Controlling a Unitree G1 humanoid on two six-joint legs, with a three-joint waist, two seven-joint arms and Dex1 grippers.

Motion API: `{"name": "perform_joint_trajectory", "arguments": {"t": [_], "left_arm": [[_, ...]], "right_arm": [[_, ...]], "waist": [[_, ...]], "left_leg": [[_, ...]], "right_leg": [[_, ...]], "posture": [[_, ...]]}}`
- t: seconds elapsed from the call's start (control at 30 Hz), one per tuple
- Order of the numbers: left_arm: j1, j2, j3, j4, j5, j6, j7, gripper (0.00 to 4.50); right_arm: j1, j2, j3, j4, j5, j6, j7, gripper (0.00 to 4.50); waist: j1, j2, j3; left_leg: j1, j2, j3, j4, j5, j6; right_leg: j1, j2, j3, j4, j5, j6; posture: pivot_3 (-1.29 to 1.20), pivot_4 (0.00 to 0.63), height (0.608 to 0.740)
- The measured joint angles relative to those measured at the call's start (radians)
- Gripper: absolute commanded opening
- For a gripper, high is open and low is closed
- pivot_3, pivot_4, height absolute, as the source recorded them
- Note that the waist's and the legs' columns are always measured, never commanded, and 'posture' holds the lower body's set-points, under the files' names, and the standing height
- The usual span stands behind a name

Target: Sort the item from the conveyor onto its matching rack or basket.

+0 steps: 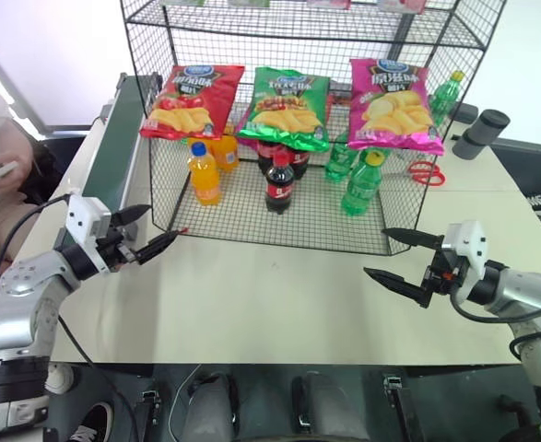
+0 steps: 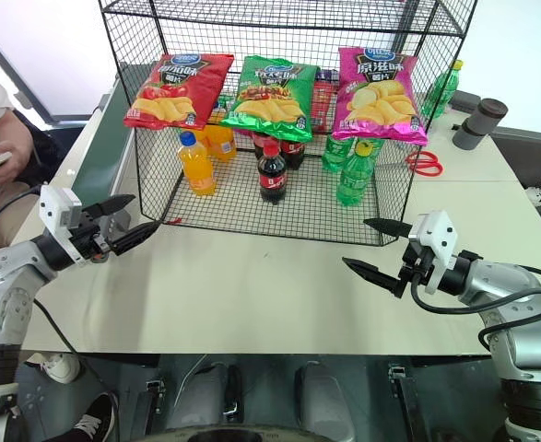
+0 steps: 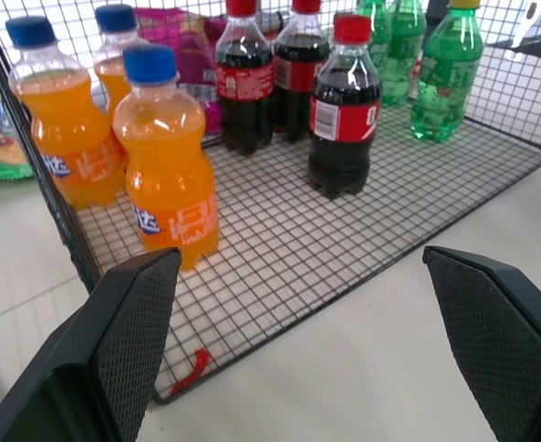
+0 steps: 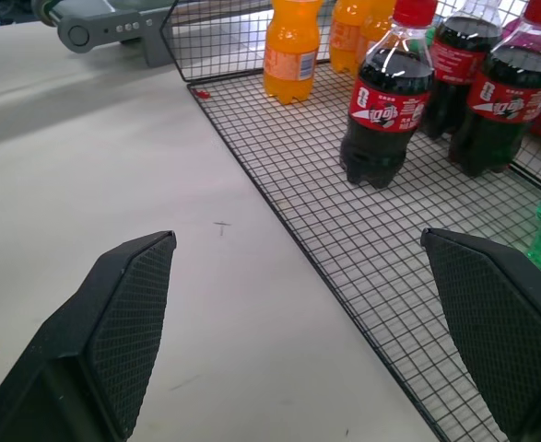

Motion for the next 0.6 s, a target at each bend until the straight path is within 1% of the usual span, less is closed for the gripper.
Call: {"name": "perform_joint_trajectory", "arguments": {"t": [0.13,0.27,0.33,0.47,0.6], "left_arm": [[0.002,-0.025,-0.001,0.020,0.012,-0.037,0.005,4.50],[0.000,-0.033,-0.028,0.040,0.017,0.004,0.011,4.50],[-0.032,-0.045,-0.045,0.058,0.018,0.007,0.009,4.50],[-0.104,-0.054,-0.043,0.127,-0.003,-0.021,-0.047,4.50],[-0.114,-0.054,-0.037,0.196,-0.003,-0.063,-0.090,4.50]], "right_arm": [[0.017,0.000,0.000,0.002,-0.012,-0.016,-0.005,4.45],[0.034,0.005,-0.001,0.000,-0.016,-0.027,-0.025,4.45],[0.056,0.006,-0.002,-0.002,-0.022,-0.036,-0.032,4.45],[0.064,0.007,-0.001,-0.009,-0.027,-0.049,-0.044,4.45],[0.066,0.007,0.001,-0.009,-0.035,-0.068,-0.051,4.45]], "waist": [[0.000,0.000,0.000],[0.000,0.000,0.000],[0.003,0.000,0.000],[0.000,0.000,0.000],[-0.004,0.000,0.000]], "left_leg": [[0.000,0.000,0.000,0.000,0.000,0.000],[0.000,0.000,0.000,0.000,0.000,0.000],[0.000,-0.001,0.000,0.001,0.000,0.000],[0.000,-0.001,0.000,0.002,0.000,0.000],[0.001,-0.001,0.000,0.002,0.000,0.000]], "right_leg": [[0.000,0.000,0.000,0.000,0.000,0.000],[0.000,0.000,0.000,0.000,0.000,0.000],[0.001,0.000,0.000,0.001,0.000,0.000],[0.001,0.000,0.000,0.001,0.000,0.000],[0.001,0.001,0.000,0.001,0.000,0.000]], "posture": [[0.00,0.150,0.740],[0.00,0.150,0.740],[0.00,0.150,0.740],[0.00,0.150,0.740],[0.00,0.150,0.740]]}}
